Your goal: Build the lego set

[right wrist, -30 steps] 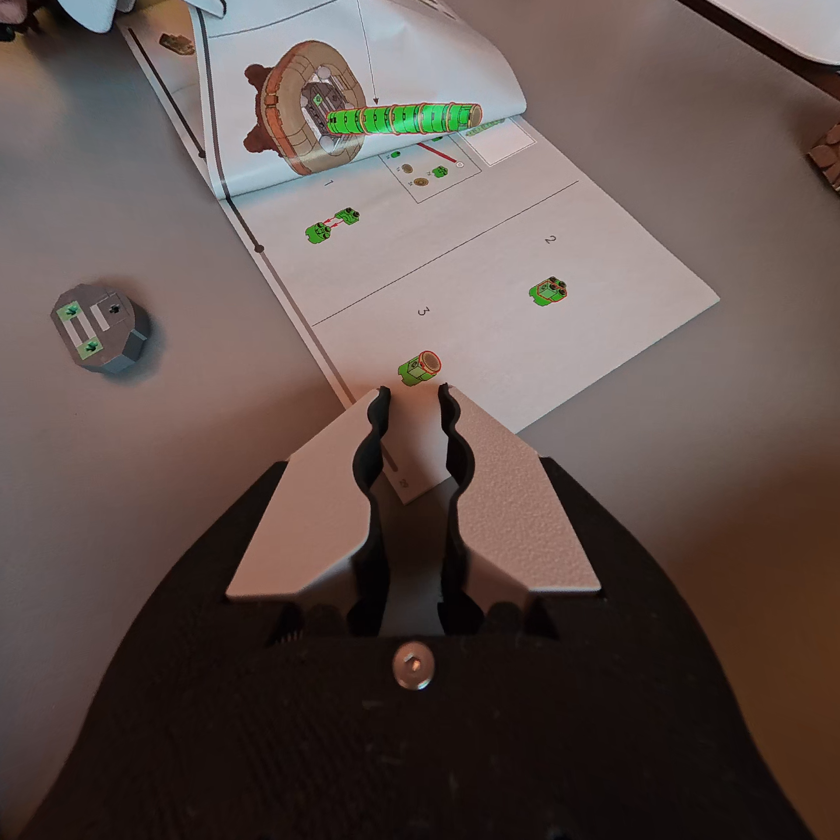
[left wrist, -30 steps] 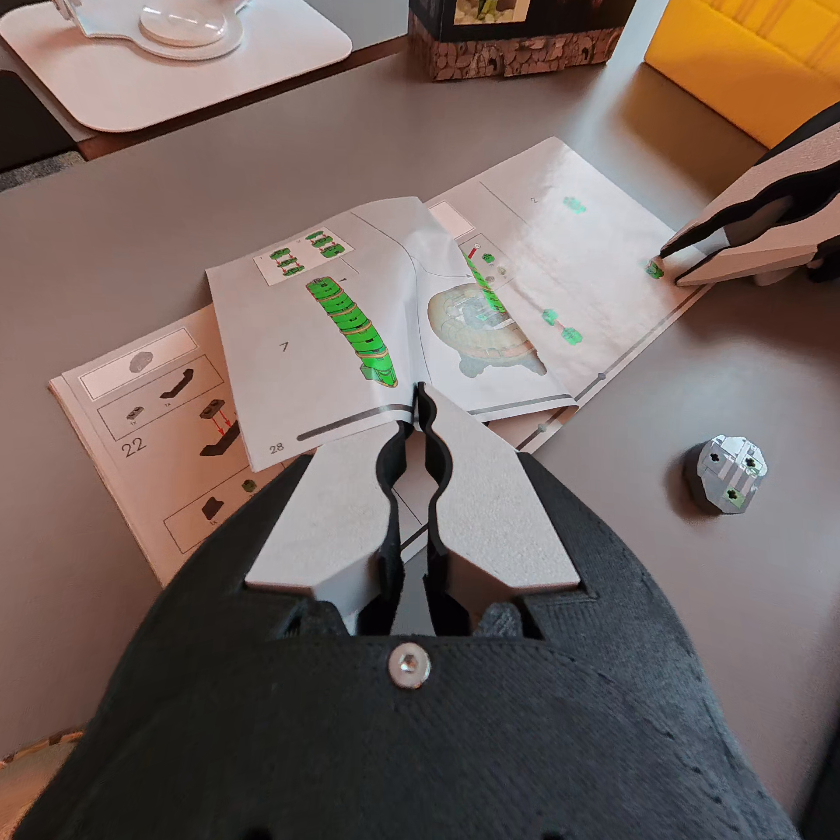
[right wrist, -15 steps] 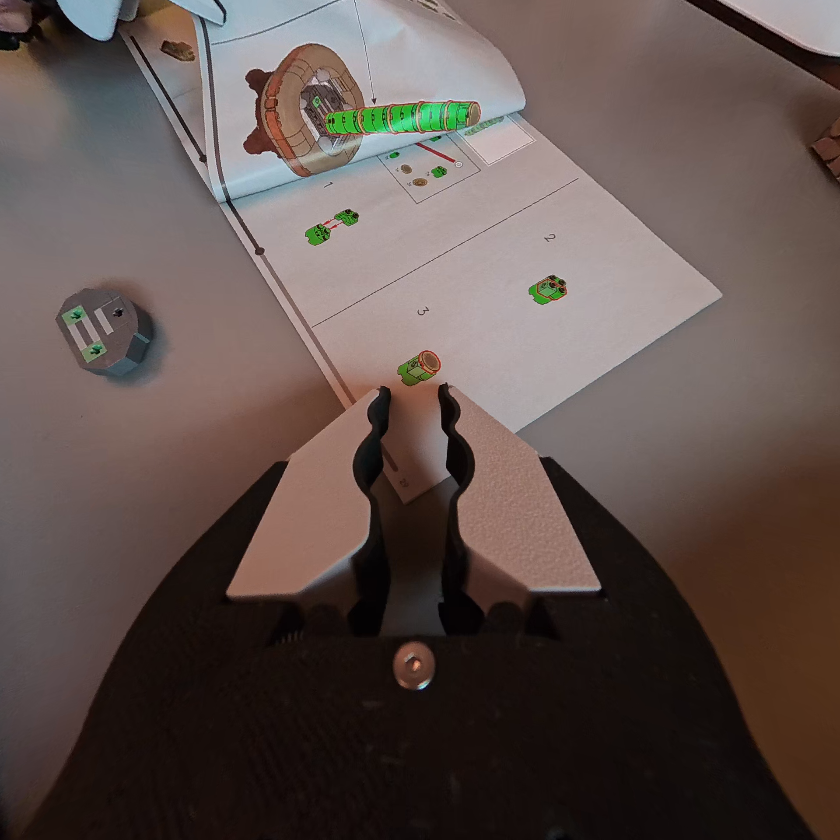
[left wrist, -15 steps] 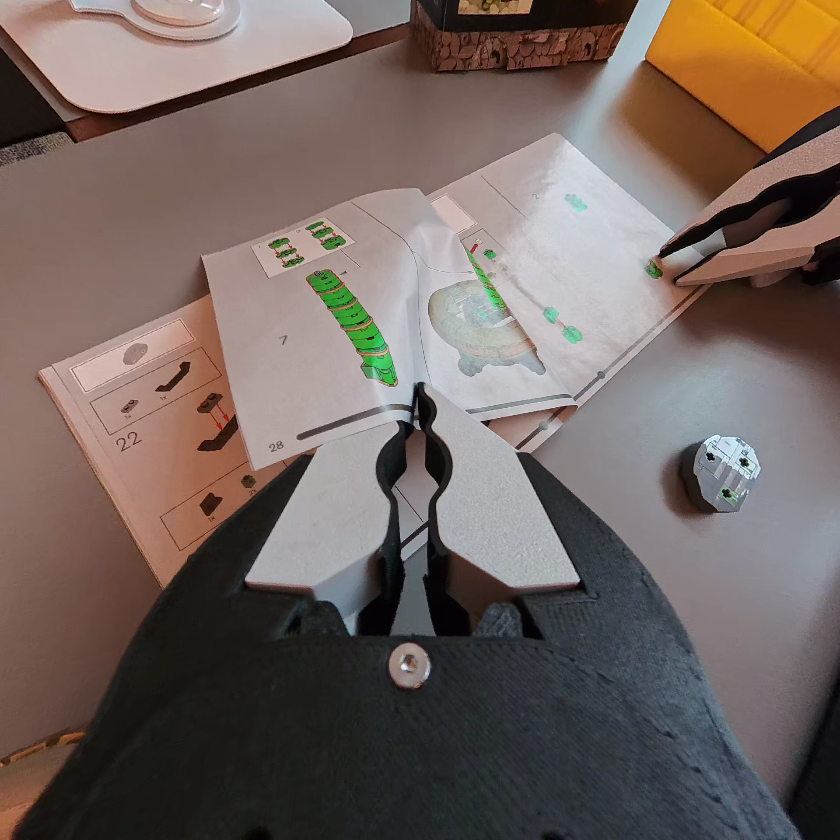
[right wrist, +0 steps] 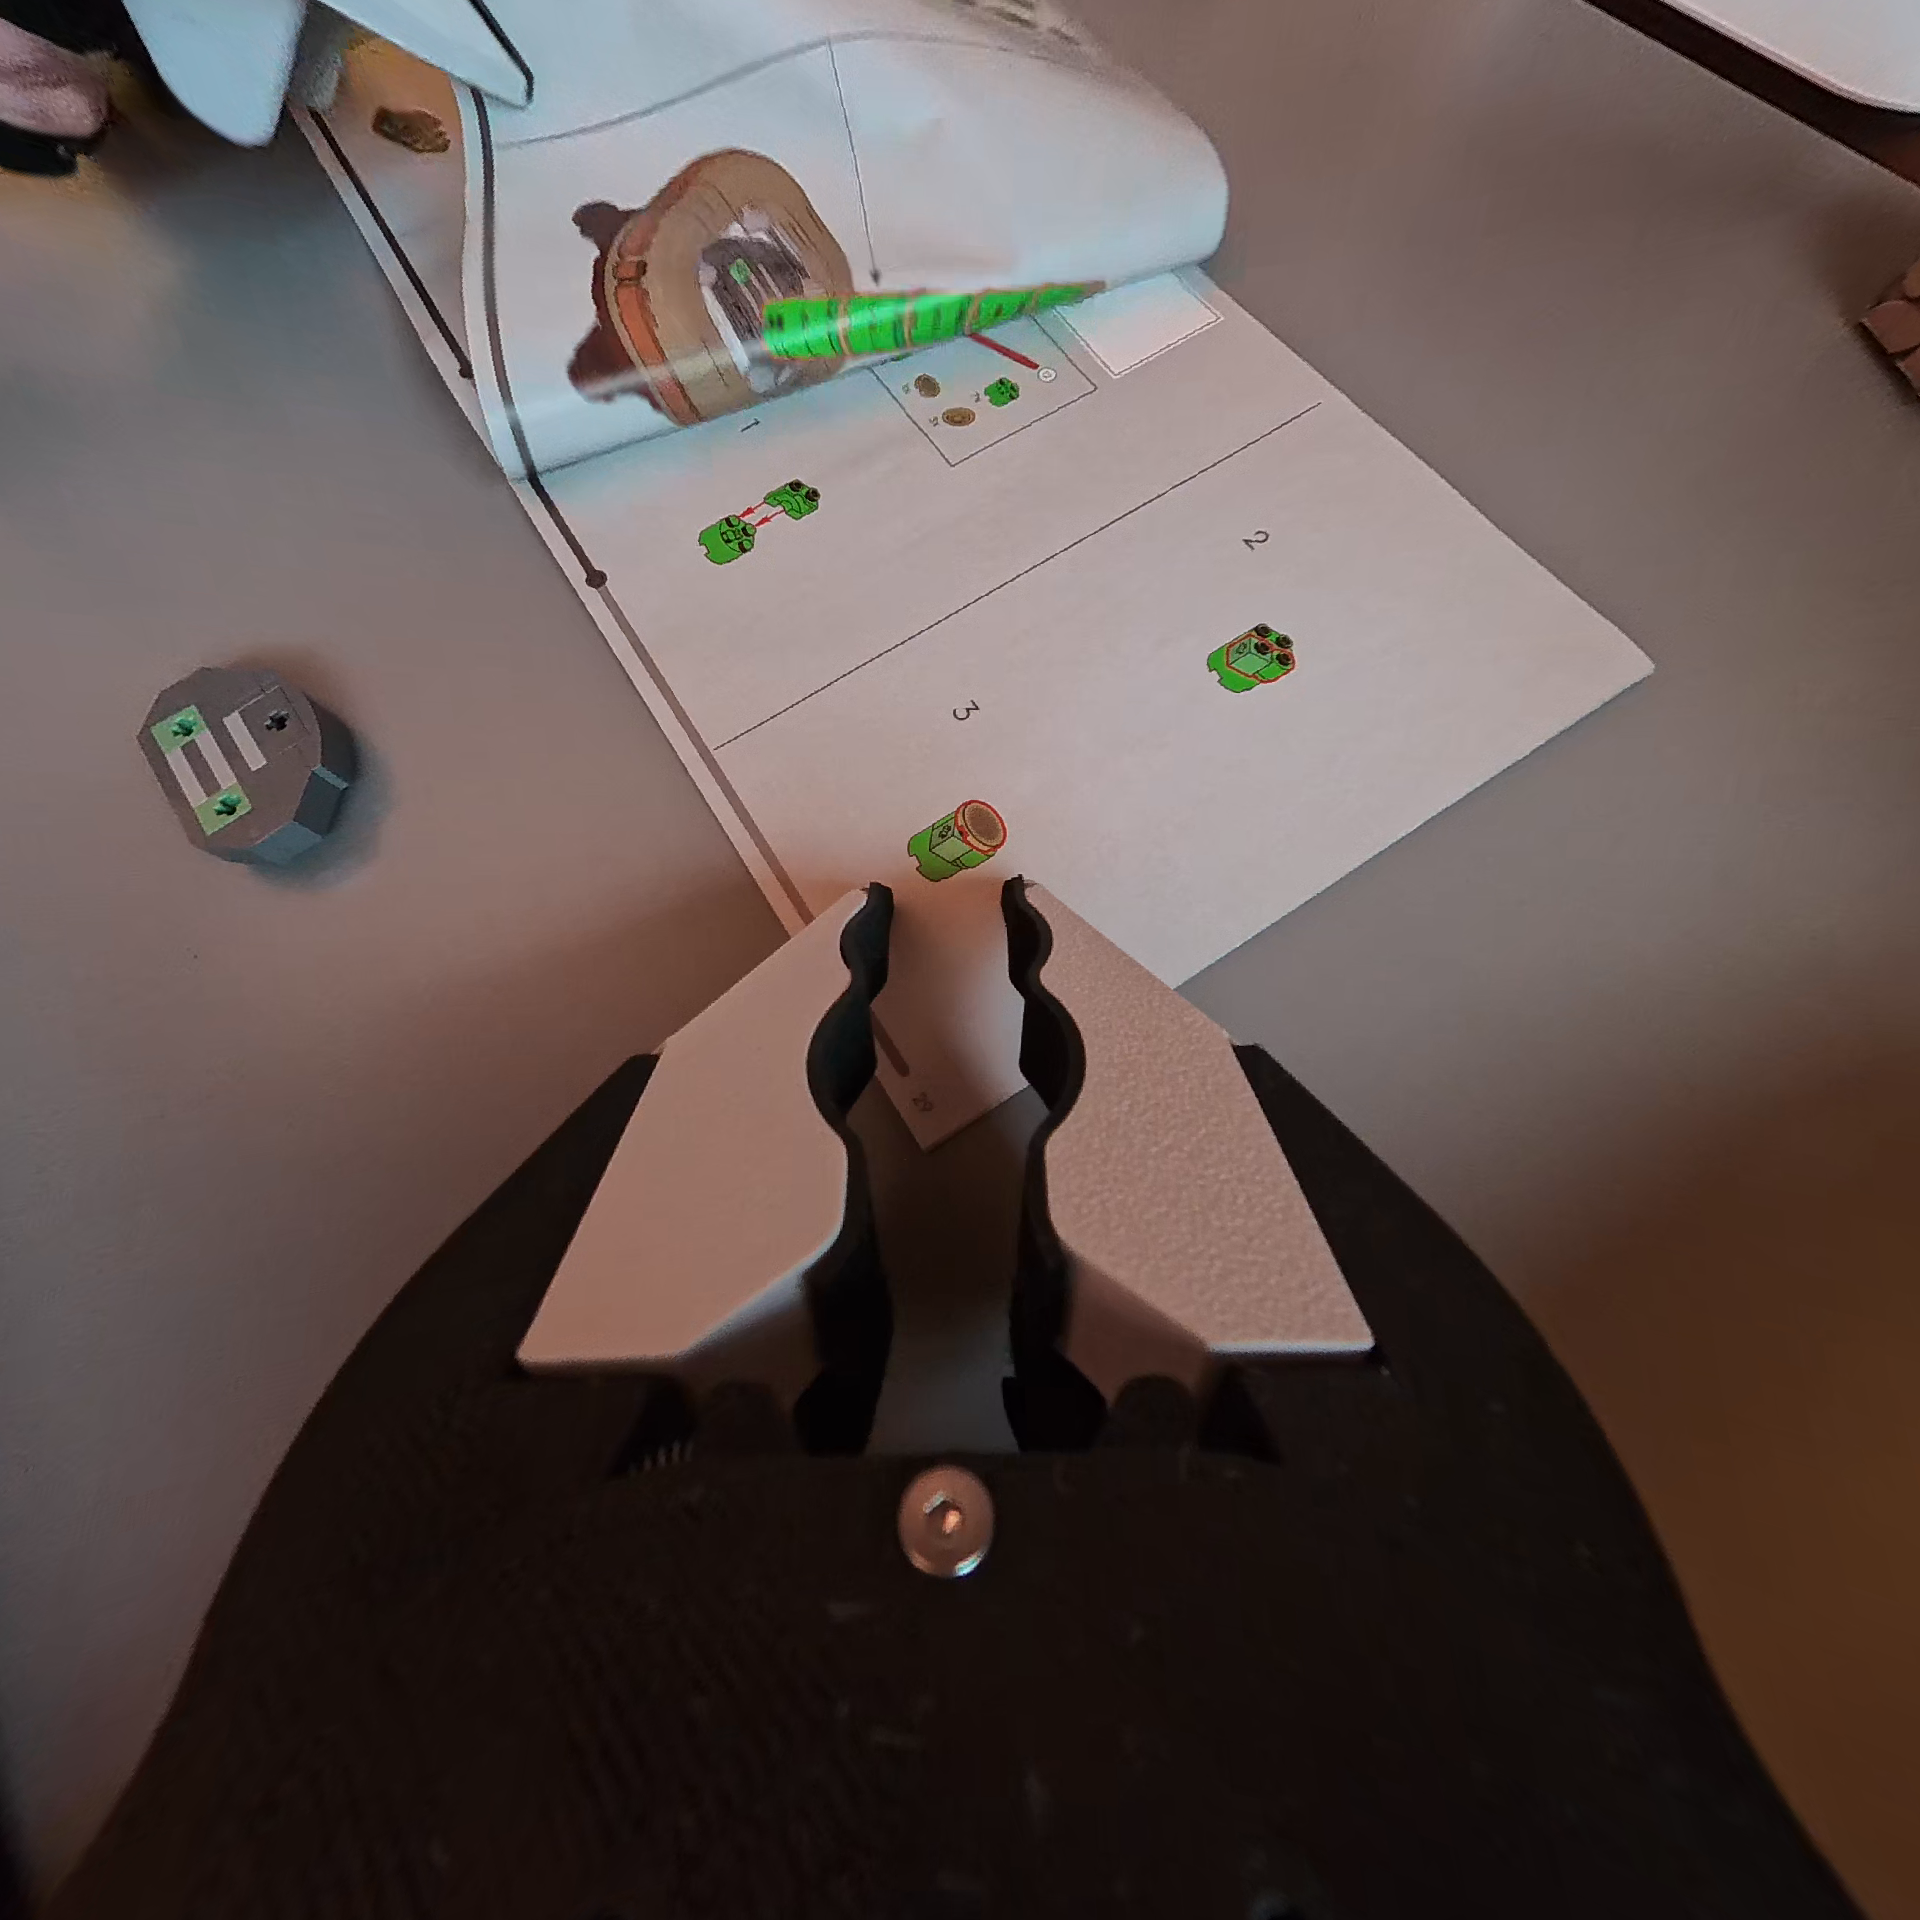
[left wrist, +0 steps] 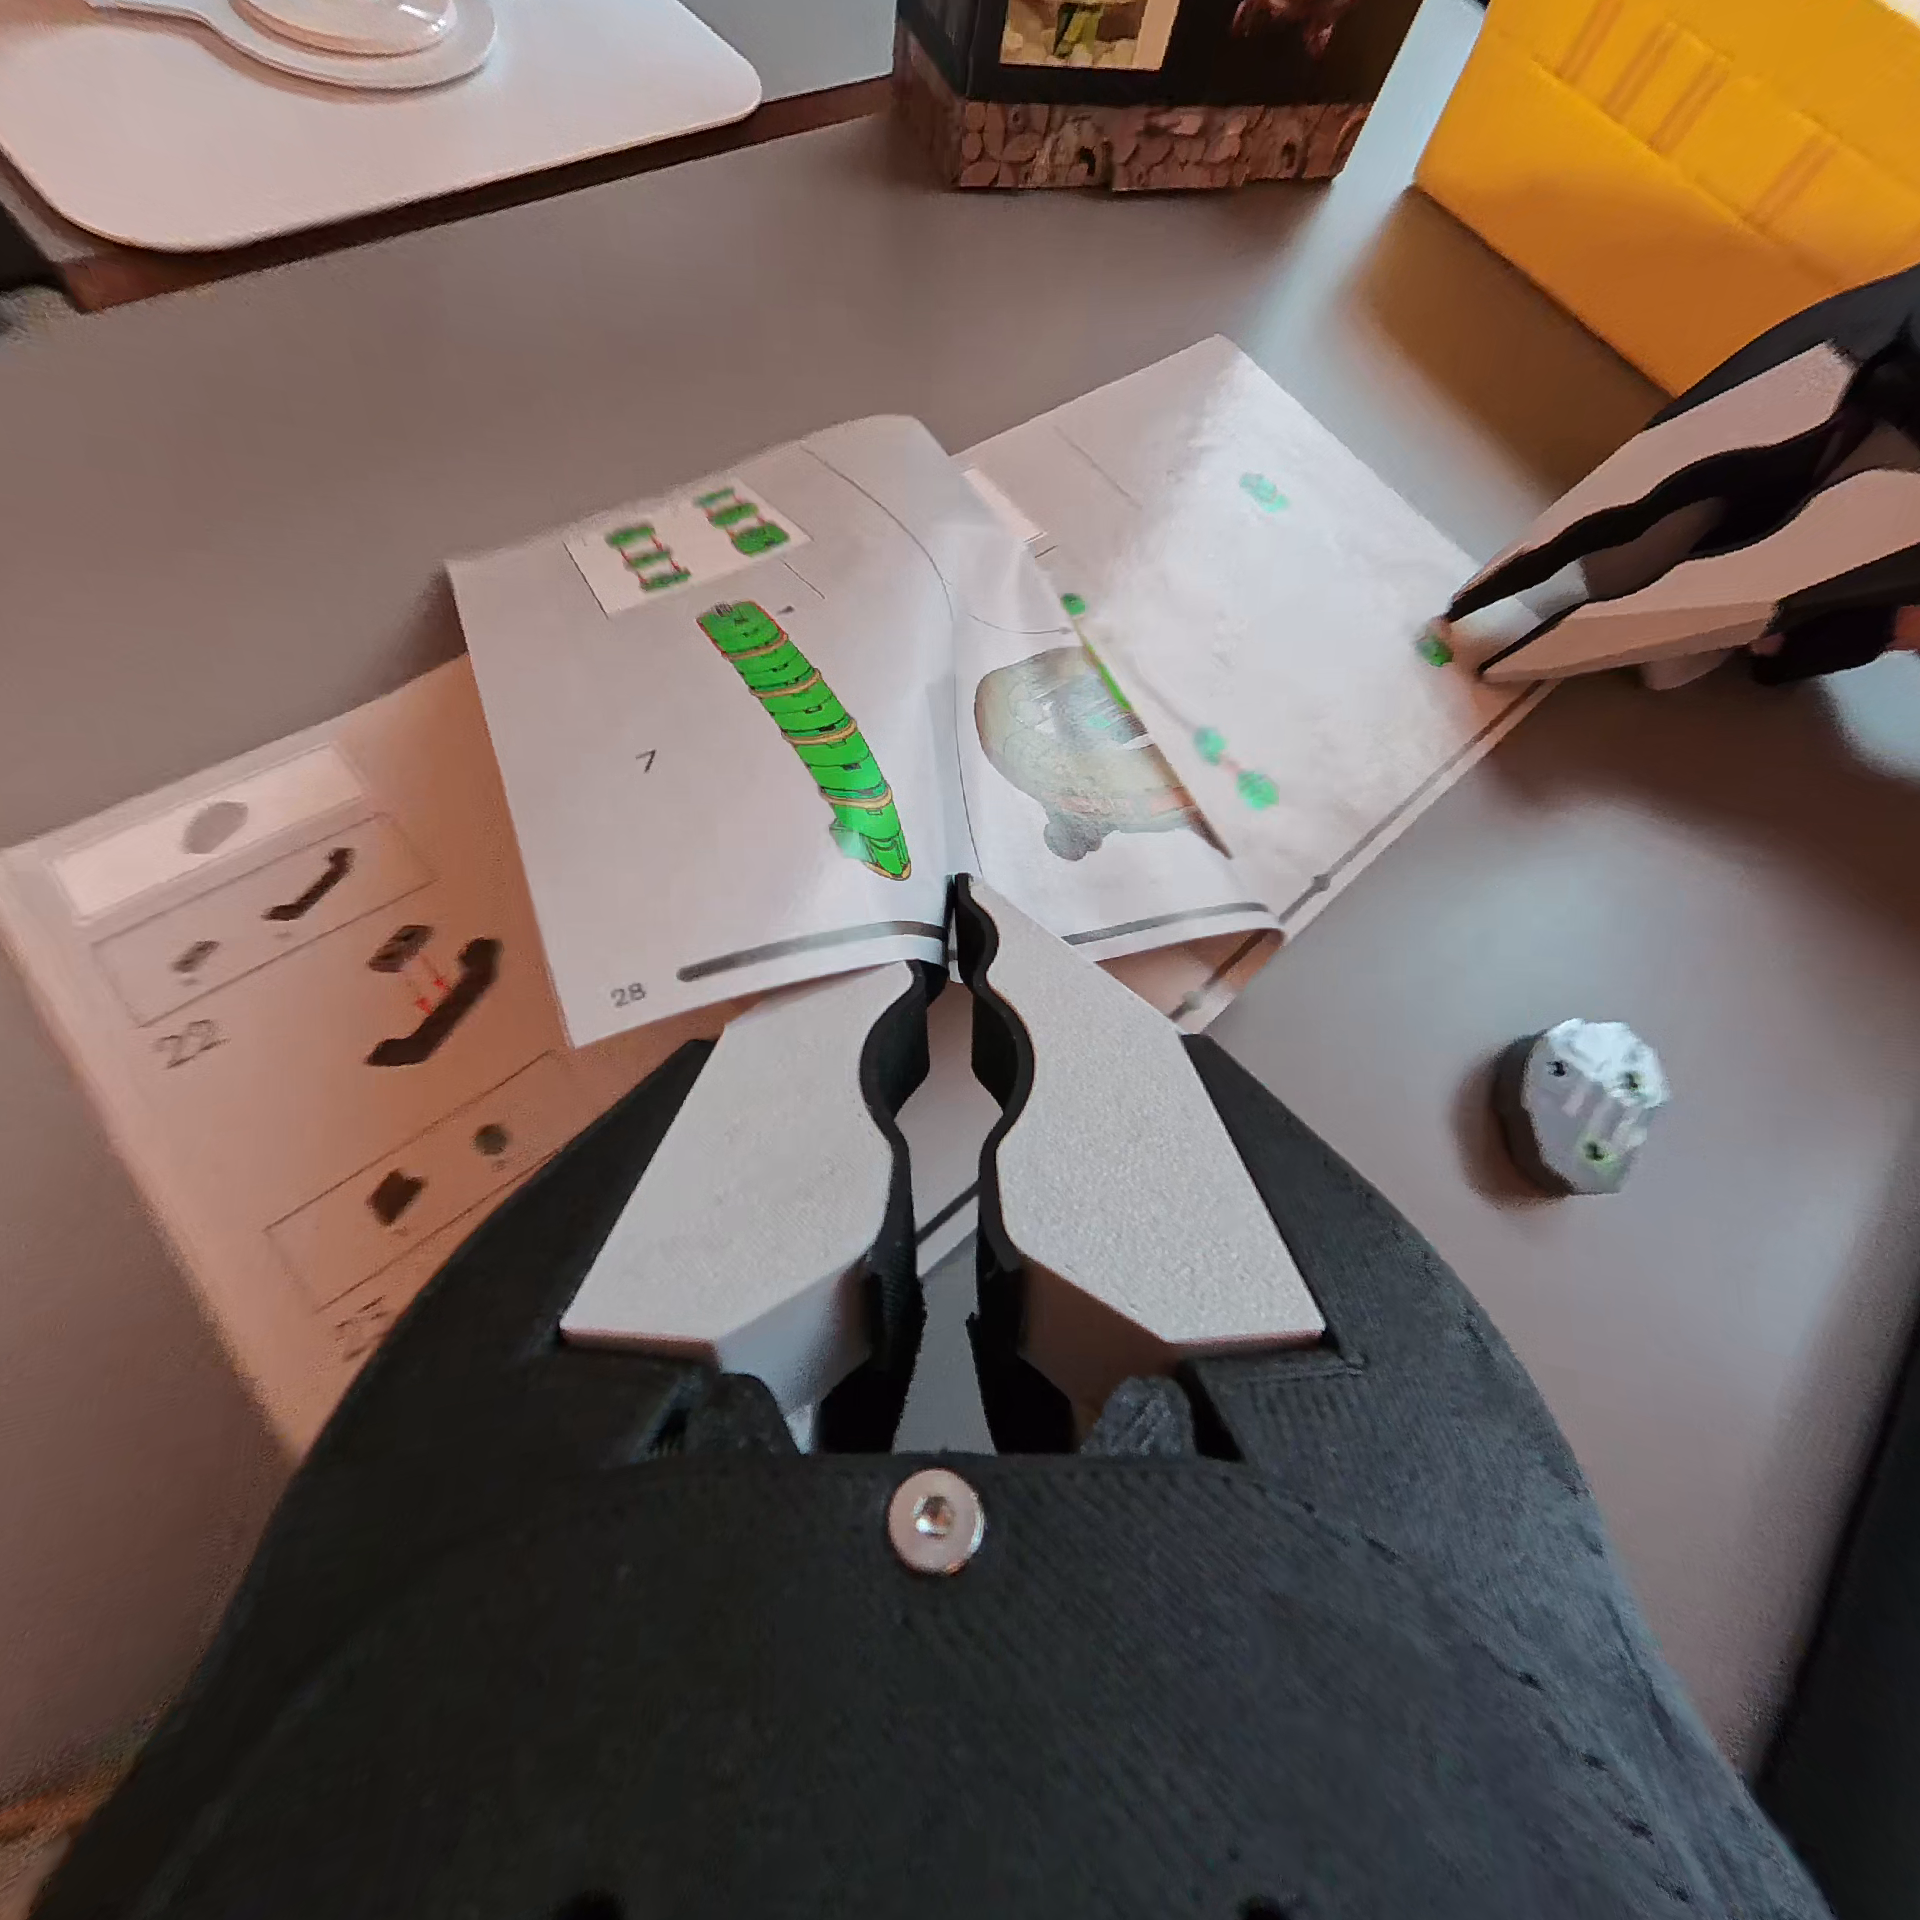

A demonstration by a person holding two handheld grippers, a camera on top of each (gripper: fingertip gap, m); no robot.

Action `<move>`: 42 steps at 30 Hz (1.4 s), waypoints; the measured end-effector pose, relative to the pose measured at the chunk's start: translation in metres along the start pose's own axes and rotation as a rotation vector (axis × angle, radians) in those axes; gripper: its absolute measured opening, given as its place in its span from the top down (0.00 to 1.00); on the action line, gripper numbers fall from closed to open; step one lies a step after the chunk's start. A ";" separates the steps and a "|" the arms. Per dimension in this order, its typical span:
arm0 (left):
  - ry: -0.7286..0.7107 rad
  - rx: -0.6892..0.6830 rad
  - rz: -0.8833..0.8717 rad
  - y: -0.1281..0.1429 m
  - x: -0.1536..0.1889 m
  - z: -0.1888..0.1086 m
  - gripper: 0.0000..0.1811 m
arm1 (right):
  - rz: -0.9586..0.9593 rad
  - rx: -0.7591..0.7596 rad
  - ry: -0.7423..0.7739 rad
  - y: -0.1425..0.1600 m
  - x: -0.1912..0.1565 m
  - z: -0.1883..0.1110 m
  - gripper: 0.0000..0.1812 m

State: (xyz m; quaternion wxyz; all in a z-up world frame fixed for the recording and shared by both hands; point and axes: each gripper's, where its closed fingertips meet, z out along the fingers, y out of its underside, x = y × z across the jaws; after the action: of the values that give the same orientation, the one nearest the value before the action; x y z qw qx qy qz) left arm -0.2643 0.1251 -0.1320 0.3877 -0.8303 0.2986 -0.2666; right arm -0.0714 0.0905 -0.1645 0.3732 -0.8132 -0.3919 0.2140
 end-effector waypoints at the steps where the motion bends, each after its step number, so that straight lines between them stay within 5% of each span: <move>1: 0.040 -0.002 -0.030 0.000 0.007 0.004 1.00 | 0.002 0.000 -0.001 0.000 0.000 0.000 0.88; 42: 0.217 0.121 -0.160 -0.027 0.028 -0.008 1.00 | -0.017 -0.002 0.048 0.001 0.004 0.000 0.91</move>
State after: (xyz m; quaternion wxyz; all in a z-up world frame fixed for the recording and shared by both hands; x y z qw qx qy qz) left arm -0.2430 0.1152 -0.0999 0.3802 -0.7929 0.2551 -0.4022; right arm -0.0680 0.0936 -0.1652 0.3835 -0.8151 -0.3901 0.1906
